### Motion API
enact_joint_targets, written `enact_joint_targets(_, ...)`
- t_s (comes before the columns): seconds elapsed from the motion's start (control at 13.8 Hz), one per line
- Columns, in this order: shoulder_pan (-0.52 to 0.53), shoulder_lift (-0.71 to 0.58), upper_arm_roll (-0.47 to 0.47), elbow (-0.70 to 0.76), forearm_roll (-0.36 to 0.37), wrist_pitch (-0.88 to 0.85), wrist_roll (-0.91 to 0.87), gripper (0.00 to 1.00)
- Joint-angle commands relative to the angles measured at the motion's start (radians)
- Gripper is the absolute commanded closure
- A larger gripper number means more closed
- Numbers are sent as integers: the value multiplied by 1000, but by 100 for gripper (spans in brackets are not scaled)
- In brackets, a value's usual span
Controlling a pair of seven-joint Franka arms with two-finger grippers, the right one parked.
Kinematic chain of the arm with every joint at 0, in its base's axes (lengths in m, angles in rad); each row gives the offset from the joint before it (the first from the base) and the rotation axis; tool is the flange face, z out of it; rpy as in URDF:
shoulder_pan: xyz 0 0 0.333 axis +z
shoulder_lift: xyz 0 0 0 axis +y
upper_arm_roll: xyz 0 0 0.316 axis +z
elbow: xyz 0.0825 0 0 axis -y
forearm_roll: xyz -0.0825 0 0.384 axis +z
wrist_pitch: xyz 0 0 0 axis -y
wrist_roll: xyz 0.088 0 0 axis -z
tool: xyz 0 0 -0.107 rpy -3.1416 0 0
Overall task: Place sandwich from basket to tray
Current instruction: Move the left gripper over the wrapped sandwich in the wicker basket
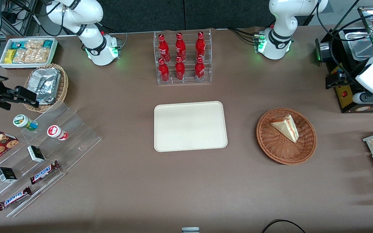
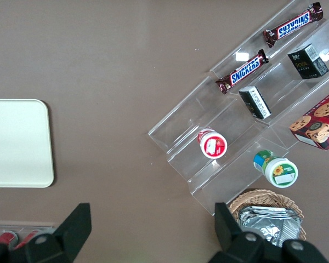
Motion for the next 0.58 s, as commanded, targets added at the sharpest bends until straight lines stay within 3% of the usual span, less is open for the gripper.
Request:
enact_joint_targets(0.0, -1, 15, 0, 35, -6, -34, 23, 0)
enact_joint_targets(0.29, 2, 47, 2, 20, 11, -18, 7, 0)
enact_joint_targets(0.51, 5, 46, 5, -87, 9, 92, -92, 0)
